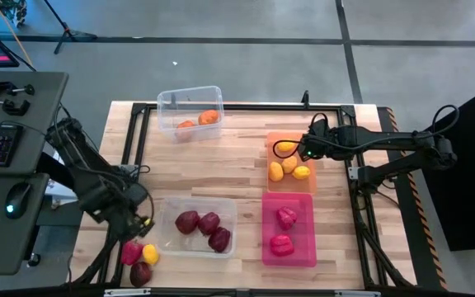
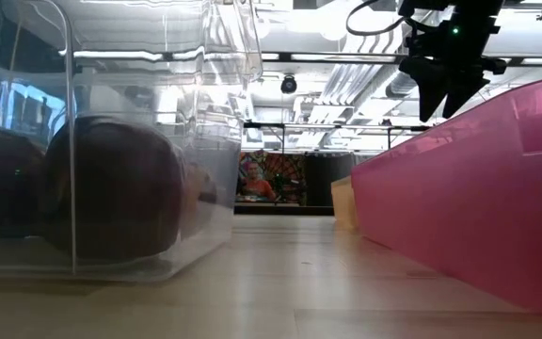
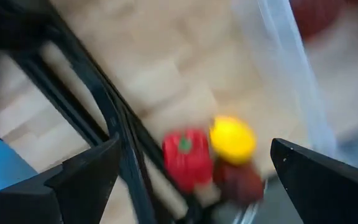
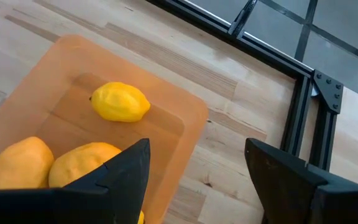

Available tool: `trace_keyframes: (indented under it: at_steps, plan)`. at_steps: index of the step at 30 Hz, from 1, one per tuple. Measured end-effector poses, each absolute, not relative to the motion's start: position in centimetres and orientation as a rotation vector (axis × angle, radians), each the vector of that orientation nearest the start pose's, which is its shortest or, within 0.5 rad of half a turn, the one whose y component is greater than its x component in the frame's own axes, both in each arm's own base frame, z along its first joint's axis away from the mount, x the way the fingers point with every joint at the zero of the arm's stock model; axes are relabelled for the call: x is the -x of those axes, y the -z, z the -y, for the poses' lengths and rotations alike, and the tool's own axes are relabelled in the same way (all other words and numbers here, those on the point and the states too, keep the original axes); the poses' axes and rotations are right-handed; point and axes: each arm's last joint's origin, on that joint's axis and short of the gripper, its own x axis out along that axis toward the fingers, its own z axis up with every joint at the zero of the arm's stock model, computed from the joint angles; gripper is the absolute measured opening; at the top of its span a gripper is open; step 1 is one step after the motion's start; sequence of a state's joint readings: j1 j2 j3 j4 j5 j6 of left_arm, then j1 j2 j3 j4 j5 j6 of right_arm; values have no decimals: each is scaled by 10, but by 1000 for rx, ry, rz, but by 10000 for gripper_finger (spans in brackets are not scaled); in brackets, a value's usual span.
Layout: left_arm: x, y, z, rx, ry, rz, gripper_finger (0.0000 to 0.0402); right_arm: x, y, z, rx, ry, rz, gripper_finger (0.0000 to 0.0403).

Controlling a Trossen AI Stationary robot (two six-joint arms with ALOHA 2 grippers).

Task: Sort produce into baskets
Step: Put the yellow lemon into the orange bin

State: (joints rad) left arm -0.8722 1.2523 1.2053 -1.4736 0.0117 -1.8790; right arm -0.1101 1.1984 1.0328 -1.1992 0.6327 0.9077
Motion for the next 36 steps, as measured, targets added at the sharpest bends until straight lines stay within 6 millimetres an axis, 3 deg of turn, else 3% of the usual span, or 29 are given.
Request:
trace_keyframes:
  at_steps: [4,11,16,22,26,32,36]
  plan:
    - [-111,-309,162,774,-522,-1489,399,-191,-279,38,-377,1150,-936,252]
    - [-103,-292,195,649,-475,-1441,399,-192,-279,38,-382,1147,-926,252]
    - [-109,-266,229,566,-405,-1466,399,-194,-280,39,-394,1141,-901,252]
    - [-126,-244,246,609,-441,-1495,399,-199,-281,39,-417,1128,-851,252]
    - [-128,-234,252,648,-369,-1500,399,-201,-282,40,-427,1122,-831,252]
    - [-123,-214,236,656,-363,-1495,399,-201,-281,39,-442,1107,-842,252]
    - [-122,-214,229,618,-342,-1449,399,-201,-281,39,-456,1095,-852,252]
